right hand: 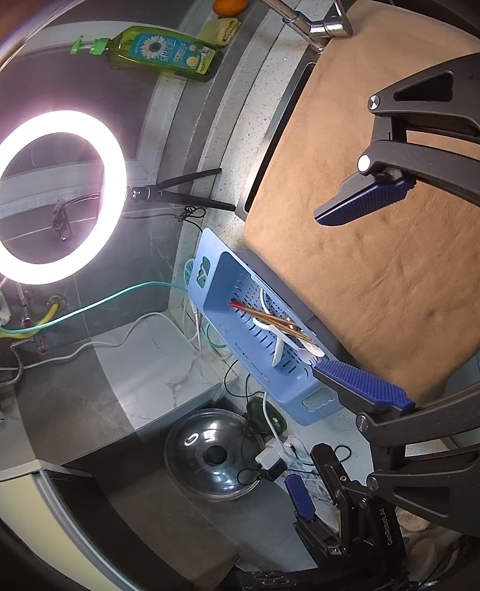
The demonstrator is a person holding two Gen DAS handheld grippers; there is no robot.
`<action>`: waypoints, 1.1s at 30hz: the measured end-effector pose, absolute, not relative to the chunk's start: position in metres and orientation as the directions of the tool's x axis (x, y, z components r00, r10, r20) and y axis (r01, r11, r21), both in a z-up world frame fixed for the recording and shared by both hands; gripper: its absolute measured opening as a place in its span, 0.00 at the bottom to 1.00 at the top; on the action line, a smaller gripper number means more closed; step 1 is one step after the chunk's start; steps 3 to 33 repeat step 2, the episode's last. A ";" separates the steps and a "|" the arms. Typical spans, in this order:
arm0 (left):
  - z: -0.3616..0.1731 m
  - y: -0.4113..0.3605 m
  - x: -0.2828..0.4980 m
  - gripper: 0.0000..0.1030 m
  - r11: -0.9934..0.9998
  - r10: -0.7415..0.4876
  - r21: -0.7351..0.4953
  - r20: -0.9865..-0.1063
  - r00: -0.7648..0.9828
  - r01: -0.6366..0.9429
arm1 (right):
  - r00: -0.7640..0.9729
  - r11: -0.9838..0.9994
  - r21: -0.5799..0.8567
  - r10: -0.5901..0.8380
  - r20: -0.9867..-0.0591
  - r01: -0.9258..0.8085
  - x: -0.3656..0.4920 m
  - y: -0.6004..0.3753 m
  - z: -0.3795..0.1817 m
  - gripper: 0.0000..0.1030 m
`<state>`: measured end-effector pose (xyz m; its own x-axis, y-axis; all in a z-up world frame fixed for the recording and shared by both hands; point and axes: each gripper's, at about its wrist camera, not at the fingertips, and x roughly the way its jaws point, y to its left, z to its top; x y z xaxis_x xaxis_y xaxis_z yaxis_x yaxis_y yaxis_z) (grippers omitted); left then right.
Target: Organize utensils
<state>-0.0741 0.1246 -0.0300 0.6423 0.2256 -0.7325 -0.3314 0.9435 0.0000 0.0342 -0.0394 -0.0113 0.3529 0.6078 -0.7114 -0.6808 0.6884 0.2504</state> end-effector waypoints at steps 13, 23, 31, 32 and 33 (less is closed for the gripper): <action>-0.033 0.124 -0.072 0.77 0.943 0.229 0.006 -0.737 0.636 -0.333 | 0.352 0.691 0.253 0.606 -0.713 -0.677 0.037 -0.041 -0.013 0.70; -0.033 0.124 -0.072 0.77 0.943 0.229 0.006 -0.737 0.636 -0.333 | 0.352 0.691 0.253 0.606 -0.713 -0.677 0.037 -0.041 -0.013 0.70; -0.033 0.124 -0.072 0.77 0.943 0.229 0.006 -0.737 0.636 -0.333 | 0.352 0.691 0.253 0.606 -0.713 -0.677 0.037 -0.041 -0.013 0.70; -0.033 0.124 -0.072 0.77 0.943 0.229 0.006 -0.737 0.636 -0.333 | 0.352 0.691 0.253 0.606 -0.713 -0.677 0.037 -0.041 -0.013 0.70; -0.033 0.124 -0.072 0.77 0.943 0.229 0.006 -0.737 0.636 -0.333 | 0.352 0.691 0.253 0.606 -0.713 -0.677 0.037 -0.041 -0.013 0.70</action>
